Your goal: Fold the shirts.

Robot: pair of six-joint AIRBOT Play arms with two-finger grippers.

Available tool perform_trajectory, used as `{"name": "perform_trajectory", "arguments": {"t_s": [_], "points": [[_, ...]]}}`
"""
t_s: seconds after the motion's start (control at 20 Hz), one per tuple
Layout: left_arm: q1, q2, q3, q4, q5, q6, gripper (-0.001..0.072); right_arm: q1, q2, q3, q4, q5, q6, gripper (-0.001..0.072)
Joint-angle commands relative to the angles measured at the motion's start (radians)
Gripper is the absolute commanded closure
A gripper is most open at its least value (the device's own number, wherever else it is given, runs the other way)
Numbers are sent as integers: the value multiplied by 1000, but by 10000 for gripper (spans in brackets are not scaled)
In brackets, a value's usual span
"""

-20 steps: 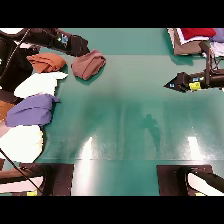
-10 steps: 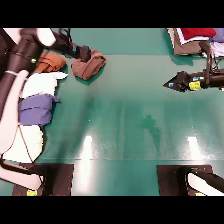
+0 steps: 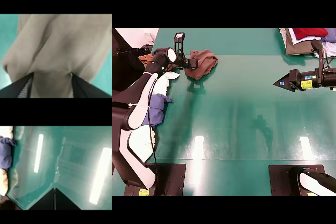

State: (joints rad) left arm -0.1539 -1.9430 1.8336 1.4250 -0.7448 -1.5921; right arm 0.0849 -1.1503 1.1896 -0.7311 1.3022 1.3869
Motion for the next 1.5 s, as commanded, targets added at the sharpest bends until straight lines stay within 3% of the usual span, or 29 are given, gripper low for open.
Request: {"name": "perform_trajectory", "arguments": {"t_s": [0.0,0.1,0.15,0.3,0.35,0.45,0.6,0.75,0.95,1.05,1.2,1.45], "points": [[9,-36,7,0,67,0,381,-2,0,0,3,-1,0,697],[9,-34,49,0,18,2,608,-2,1,0,2,-10,-2,697],[9,-34,90,0,-30,3,681,-2,3,0,2,-17,-14,697],[9,-18,283,-24,-209,79,684,-2,43,1,-6,-85,-38,697],[9,30,293,-75,-204,117,684,-10,67,1,-4,-121,-53,697],[8,166,293,-257,-209,278,685,-47,127,1,-4,-205,-55,698],[8,362,291,-606,-340,537,684,-136,218,1,-3,-282,-55,698],[-13,540,229,-876,-462,645,684,-214,292,1,-3,-287,-57,698],[-131,660,166,-872,-586,653,684,-274,364,1,-3,-275,-72,698],[-186,662,125,-767,-615,625,684,-276,385,1,-3,-264,-72,698],[-226,657,-58,-549,-568,509,684,-266,396,1,-3,-229,-72,698],[-225,619,-515,-557,-471,466,682,-266,395,0,-3,-187,-72,698]]}}
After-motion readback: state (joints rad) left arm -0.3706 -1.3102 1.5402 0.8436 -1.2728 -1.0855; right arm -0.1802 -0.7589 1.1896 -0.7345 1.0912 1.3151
